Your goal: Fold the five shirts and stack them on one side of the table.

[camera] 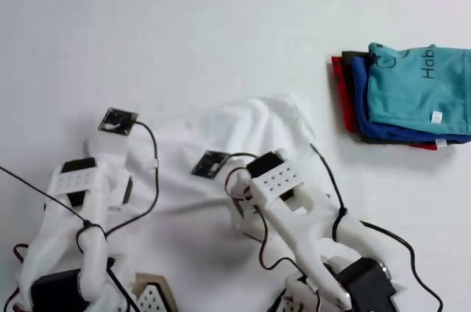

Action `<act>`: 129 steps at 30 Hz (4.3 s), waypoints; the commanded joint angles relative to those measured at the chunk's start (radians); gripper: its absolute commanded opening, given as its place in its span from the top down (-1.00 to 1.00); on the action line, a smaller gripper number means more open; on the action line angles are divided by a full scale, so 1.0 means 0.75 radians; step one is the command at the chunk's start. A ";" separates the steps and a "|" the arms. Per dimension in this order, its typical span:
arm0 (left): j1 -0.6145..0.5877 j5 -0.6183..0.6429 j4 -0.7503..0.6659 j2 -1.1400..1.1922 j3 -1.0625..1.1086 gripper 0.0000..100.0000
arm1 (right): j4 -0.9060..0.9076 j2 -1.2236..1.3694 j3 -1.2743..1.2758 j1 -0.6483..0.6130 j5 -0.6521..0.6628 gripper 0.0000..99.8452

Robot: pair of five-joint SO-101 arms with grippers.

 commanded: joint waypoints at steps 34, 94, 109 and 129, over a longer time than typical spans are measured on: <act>-0.016 -0.006 -0.037 -0.012 0.003 0.95 | -0.220 0.414 -0.076 -0.021 0.133 0.96; -0.016 -0.006 -0.037 -0.018 0.013 0.95 | 0.287 0.756 -1.246 0.159 0.223 0.96; -0.016 -0.006 -0.037 -0.018 0.013 0.95 | -0.185 0.842 -1.019 0.128 0.027 0.96; -0.008 -0.004 0.544 -0.170 -0.535 0.95 | 0.283 0.269 -1.125 0.408 0.035 0.96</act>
